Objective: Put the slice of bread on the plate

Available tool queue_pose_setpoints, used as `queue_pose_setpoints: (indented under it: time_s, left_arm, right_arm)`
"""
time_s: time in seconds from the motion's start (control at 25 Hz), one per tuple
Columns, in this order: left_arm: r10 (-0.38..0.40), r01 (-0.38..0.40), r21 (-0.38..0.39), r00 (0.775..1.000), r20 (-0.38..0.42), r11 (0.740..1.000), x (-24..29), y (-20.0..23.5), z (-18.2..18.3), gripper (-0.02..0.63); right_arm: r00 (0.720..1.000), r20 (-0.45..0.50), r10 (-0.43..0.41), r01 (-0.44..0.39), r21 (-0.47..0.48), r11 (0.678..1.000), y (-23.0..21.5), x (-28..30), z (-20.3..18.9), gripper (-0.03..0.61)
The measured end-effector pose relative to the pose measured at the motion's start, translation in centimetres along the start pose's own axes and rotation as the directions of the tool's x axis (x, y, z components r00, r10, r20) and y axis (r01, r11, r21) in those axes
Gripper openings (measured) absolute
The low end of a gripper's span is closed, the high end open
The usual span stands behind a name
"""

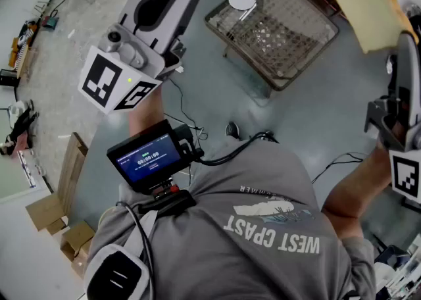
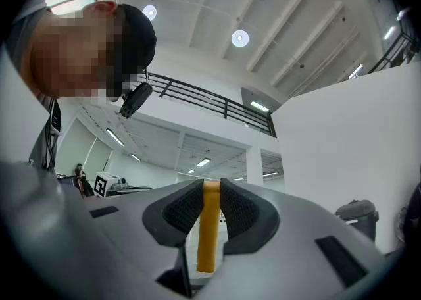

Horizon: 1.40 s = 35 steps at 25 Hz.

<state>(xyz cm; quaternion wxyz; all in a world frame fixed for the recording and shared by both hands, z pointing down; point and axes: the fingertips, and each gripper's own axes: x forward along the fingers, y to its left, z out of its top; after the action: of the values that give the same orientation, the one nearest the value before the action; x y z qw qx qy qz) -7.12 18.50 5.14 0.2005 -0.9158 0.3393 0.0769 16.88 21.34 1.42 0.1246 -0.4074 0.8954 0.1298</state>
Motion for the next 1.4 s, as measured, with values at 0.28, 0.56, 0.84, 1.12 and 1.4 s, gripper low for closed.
queue_pose_setpoints:
  time_s: [0.28,0.56,0.84,1.12,1.4]
  left_arm:
    - [0.01,-0.01,0.013,1.0,-0.012,1.0,-0.1,0.0,-0.4,0.008]
    - [0.017,-0.016,0.018,1.0,-0.014,1.0,0.0,0.0,-0.4,0.008]
    - [0.006,-0.006,0.009,1.0,-0.015,1.0,0.3,-0.3,-0.4,0.008]
    - [0.0,0.0,0.006,1.0,-0.02,1.0,0.4,-0.4,-0.6,0.006]
    - [-0.001,0.001,0.005,1.0,-0.021,1.0,0.5,-0.4,-0.6,0.006]
  right_arm:
    - [1.0,0.004,0.02,-0.02,0.029,0.999,0.1,0.2,-0.4,0.081]
    - [1.0,0.0,0.023,-0.023,0.055,0.998,-0.3,0.3,-0.6,0.083]
    - [1.0,-0.012,0.011,-0.011,0.062,0.998,-0.7,-0.2,-1.0,0.082]
    - [1.0,-0.012,0.005,-0.004,0.073,0.997,-0.7,-0.2,-1.0,0.082]
    - [1.0,-0.015,-0.003,0.004,0.081,0.997,-0.9,-0.1,-1.1,0.081]
